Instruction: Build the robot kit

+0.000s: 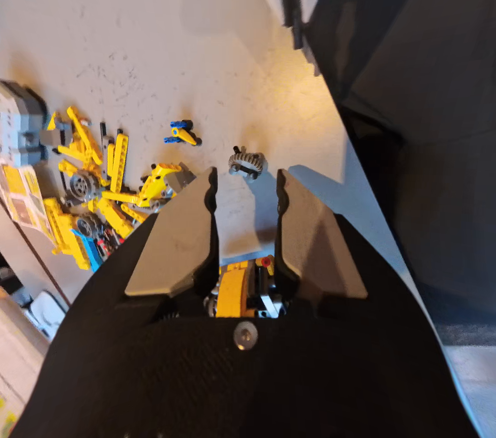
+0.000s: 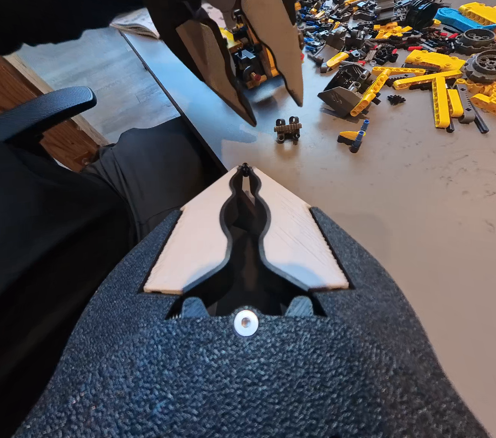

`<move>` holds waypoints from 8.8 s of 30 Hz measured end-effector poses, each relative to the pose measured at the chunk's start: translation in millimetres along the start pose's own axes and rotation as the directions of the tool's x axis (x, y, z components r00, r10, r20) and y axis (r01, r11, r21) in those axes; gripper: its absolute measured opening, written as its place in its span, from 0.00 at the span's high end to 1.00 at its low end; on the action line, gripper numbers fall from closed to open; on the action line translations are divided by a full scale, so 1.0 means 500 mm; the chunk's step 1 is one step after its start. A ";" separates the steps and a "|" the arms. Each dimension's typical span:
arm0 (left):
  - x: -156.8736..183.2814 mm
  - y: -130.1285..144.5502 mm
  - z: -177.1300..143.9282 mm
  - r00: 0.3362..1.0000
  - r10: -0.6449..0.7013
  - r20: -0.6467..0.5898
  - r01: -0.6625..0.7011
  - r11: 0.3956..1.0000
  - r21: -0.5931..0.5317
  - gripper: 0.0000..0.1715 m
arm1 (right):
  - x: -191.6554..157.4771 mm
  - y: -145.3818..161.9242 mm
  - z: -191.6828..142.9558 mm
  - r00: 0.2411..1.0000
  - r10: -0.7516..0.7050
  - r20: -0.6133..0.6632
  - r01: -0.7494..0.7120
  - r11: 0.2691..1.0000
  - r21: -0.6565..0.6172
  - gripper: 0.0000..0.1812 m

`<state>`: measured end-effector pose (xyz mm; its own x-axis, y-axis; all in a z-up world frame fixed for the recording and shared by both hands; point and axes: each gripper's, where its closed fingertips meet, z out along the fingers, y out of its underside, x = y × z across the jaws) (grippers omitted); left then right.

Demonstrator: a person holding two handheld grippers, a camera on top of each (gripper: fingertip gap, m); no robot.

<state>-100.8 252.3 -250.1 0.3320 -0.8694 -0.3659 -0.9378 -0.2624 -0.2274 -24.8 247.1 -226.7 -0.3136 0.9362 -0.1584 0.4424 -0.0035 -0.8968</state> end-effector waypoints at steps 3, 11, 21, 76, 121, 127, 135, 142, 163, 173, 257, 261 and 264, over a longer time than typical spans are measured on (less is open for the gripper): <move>0.013 -0.001 0.009 0.993 0.084 -0.080 -0.086 0.996 -0.017 0.73 | -0.003 -0.002 0.000 1.000 0.002 0.009 -0.002 1.000 0.004 0.98; -0.007 0.011 0.043 0.985 0.120 -0.125 -0.127 0.991 -0.047 0.77 | -0.002 -0.006 -0.012 1.000 0.009 0.007 -0.009 1.000 0.022 0.98; 0.000 0.010 0.040 0.996 0.028 -0.080 -0.033 0.998 -0.058 0.83 | -0.005 -0.019 -0.016 1.000 -0.004 0.013 0.003 0.999 0.048 0.98; 0.108 -0.052 0.028 0.900 -0.434 0.037 0.387 0.836 0.389 0.81 | -0.035 0.029 0.097 0.984 0.050 0.172 0.011 0.941 -0.338 0.98; 0.125 -0.030 0.016 0.765 -0.640 -0.075 0.613 0.687 0.391 0.83 | -0.058 0.035 0.119 0.974 0.086 0.209 -0.035 0.971 -0.235 0.98; 0.130 -0.031 0.014 0.761 -0.645 -0.066 0.611 0.680 0.405 0.83 | -0.064 0.035 0.121 0.978 -0.004 0.208 0.058 0.966 -0.252 0.98; 0.128 -0.028 0.014 0.759 -0.649 -0.054 0.610 0.680 0.407 0.83 | -0.063 0.038 0.126 0.976 -0.036 0.216 0.111 0.931 -0.348 0.98; 0.127 -0.024 0.014 0.753 -0.656 -0.049 0.615 0.676 0.406 0.83 | -0.064 0.030 0.133 0.958 0.131 0.256 -0.027 0.927 -0.374 0.98; 0.123 -0.018 0.013 0.734 -0.677 -0.058 0.637 0.655 0.406 0.83 | -0.056 0.020 0.139 0.969 0.081 0.232 -0.009 0.955 -0.298 0.98; 0.124 -0.017 0.013 0.719 -0.689 -0.091 0.658 0.632 0.409 0.83 | -0.060 0.023 0.136 0.977 -0.079 0.200 0.121 0.971 -0.206 0.98; 0.193 0.005 -0.184 0.604 -0.681 -0.414 0.654 0.125 0.746 0.83 | -0.068 -0.027 0.186 0.945 -0.326 0.009 0.324 0.942 0.093 0.77; 0.187 0.026 -0.196 0.578 -0.685 -0.445 0.656 0.065 0.752 0.83 | -0.081 -0.023 0.195 0.948 -0.312 0.063 0.305 0.948 0.093 0.77; 0.181 0.033 -0.212 0.562 -0.669 -0.487 0.655 0.000 0.756 0.83 | -0.086 -0.024 0.197 0.945 -0.320 0.072 0.313 0.945 0.095 0.78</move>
<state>-97.0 125.0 -191.5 0.7640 -0.5171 0.3860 0.2945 -0.2529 -0.9216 -99.3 172.1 -249.8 -0.4983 0.8603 0.1077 0.2399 0.2562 -0.9364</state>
